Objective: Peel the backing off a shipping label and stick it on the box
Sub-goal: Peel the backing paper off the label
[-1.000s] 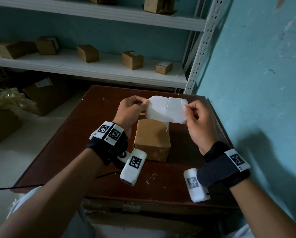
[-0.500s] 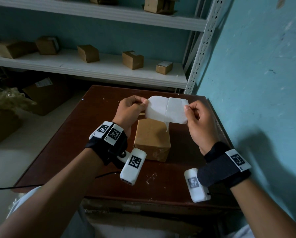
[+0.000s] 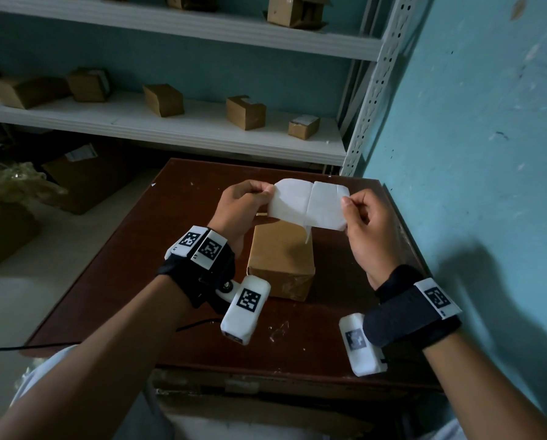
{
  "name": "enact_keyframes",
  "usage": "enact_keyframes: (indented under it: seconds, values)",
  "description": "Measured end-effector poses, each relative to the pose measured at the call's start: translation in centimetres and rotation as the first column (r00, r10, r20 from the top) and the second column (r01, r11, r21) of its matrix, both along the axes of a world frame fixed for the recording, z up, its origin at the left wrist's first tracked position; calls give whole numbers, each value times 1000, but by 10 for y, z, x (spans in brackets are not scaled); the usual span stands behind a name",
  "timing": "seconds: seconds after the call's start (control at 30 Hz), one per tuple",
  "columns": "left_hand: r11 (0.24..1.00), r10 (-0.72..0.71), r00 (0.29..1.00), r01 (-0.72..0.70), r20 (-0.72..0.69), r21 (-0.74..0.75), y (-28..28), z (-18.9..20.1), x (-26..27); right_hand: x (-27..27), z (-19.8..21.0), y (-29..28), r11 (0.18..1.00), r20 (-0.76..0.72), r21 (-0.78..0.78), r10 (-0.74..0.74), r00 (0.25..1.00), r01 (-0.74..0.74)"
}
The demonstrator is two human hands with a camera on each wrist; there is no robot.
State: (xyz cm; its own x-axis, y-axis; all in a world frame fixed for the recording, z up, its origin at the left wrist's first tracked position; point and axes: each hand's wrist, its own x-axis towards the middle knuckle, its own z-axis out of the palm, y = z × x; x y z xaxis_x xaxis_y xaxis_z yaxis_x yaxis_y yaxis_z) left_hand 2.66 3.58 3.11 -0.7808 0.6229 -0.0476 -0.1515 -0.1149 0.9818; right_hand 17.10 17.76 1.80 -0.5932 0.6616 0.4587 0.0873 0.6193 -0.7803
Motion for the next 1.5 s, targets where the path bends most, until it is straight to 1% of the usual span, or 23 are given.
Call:
enact_keyframes:
  seconds: [0.13,0.2,0.27,0.37,0.53,0.63,0.87,1.07,1.2,1.3,1.4,1.5]
  values:
    - [989,-115,977,97,179,109,1,1,1,0,-2,-3,995,-15,-100,-2,1000,1]
    - [977,-169,943,123,286,172,1,1,4,-1,-2,-5,986,-35,-167,8,999,-14]
    - [962,-223,905,145,362,230,1,1,7,-2,-2,-8,977,-31,-214,14,999,-20]
    - [953,-262,882,172,392,248,1,-1,10,-2,-1,-11,971,-34,-239,8,999,-16]
    - [962,-232,872,140,432,233,1,0,13,-2,-2,-11,965,-46,-263,-30,998,17]
    - [956,-254,870,159,422,249,0,-1,14,-2,-1,-9,962,-63,-268,-66,996,46]
    - [937,-289,895,192,339,292,0,0,21,-3,-2,-5,950,-81,-291,-140,987,111]
    - [933,-307,910,229,280,279,3,0,27,-3,-3,-4,946,-63,-292,-166,984,141]
    - [939,-311,915,255,258,230,6,-2,33,-3,-1,-4,942,-75,-301,-175,982,145]
    - [956,-280,938,253,206,150,10,-2,35,-2,0,-5,945,-76,-302,-157,985,127]
    - [970,-242,962,240,124,30,13,-1,36,-2,1,-8,963,-73,-248,-129,989,108]
    - [972,-235,966,235,111,6,14,-4,36,-4,-2,-10,976,-53,-193,-113,992,100]
